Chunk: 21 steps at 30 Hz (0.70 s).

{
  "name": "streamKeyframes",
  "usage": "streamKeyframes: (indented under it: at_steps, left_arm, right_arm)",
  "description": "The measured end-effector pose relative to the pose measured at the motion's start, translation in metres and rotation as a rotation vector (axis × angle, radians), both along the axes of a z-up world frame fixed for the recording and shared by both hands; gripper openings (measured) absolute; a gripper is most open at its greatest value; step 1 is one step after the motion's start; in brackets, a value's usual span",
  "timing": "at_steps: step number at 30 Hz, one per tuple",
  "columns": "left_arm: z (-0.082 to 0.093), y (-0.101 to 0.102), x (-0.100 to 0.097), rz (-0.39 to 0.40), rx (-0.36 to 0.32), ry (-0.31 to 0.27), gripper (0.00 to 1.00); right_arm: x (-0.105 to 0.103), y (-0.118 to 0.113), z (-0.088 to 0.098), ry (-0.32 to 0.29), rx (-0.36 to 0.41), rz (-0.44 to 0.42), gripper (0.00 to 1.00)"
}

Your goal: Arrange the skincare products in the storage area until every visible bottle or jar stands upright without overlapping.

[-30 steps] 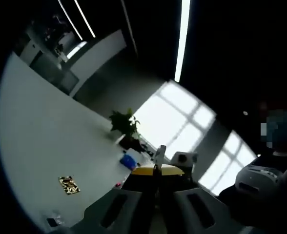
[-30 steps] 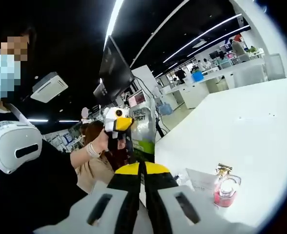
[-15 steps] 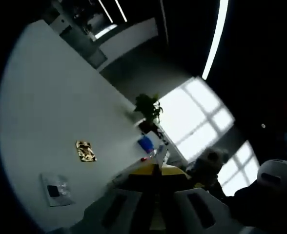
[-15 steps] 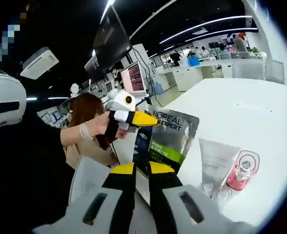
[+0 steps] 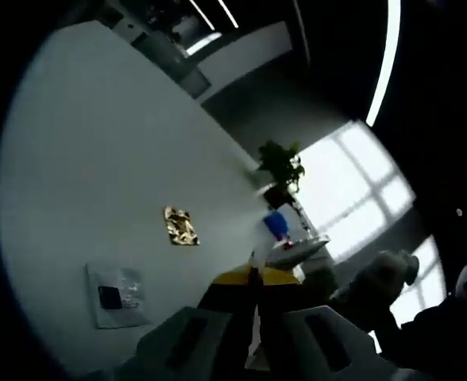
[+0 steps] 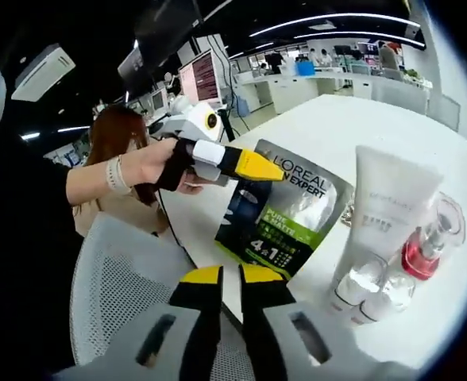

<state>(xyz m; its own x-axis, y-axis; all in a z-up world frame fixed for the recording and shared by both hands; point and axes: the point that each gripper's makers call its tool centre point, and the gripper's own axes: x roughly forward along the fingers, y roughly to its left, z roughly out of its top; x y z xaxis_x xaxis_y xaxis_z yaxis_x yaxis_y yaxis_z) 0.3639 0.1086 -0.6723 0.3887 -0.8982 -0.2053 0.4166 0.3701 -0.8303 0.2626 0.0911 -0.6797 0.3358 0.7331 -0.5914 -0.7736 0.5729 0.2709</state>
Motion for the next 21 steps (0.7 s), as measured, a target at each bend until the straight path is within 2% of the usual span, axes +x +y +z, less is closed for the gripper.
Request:
streamKeyframes:
  at_steps: [4,7,8,10,12,13,15,17,18,19,20,21]
  left_arm:
    - [-0.008,-0.002,0.004,0.012,0.009,0.008,0.0]
    - [-0.021,0.0,0.009,0.027,0.08,-0.016,0.0]
    - [-0.023,-0.001,0.01,0.028,0.08,-0.012,0.0]
    - [-0.028,0.0,0.013,0.044,0.113,-0.028,0.0]
    - [-0.037,0.0,0.017,0.056,0.16,-0.048,0.0]
    - [-0.044,0.001,0.018,0.059,0.202,-0.055,0.0]
    - [-0.05,-0.003,0.017,0.048,0.223,-0.055,0.0]
    - [-0.051,-0.005,0.017,0.049,0.225,-0.059,0.0]
    - [-0.053,-0.006,0.018,0.045,0.239,-0.078,0.0]
    - [-0.056,-0.005,0.02,0.053,0.268,-0.093,0.0]
    - [-0.059,-0.005,0.021,0.044,0.299,-0.116,0.0]
    - [-0.062,-0.005,0.021,0.039,0.326,-0.133,0.0]
  right_arm:
    - [0.003,0.0,-0.02,-0.01,-0.086,-0.006,0.09]
    - [0.005,0.001,-0.03,-0.013,-0.119,-0.02,0.09]
    - [0.006,0.002,-0.032,-0.023,-0.133,-0.018,0.09]
    - [0.003,0.005,-0.04,0.001,-0.156,0.011,0.08]
    - [0.005,0.008,-0.046,-0.014,-0.186,0.019,0.09]
    - [0.008,0.005,-0.049,-0.036,-0.226,0.019,0.09]
    - [0.012,0.006,-0.051,-0.066,-0.251,0.01,0.09]
    - [0.014,0.006,-0.055,-0.064,-0.27,0.007,0.09]
    - [0.014,0.004,-0.061,-0.054,-0.302,0.016,0.09]
    - [0.011,0.0,-0.07,-0.013,-0.342,0.023,0.1]
    - [0.012,-0.002,-0.075,-0.013,-0.367,0.022,0.1]
    - [0.016,-0.002,-0.078,-0.038,-0.386,0.025,0.1]
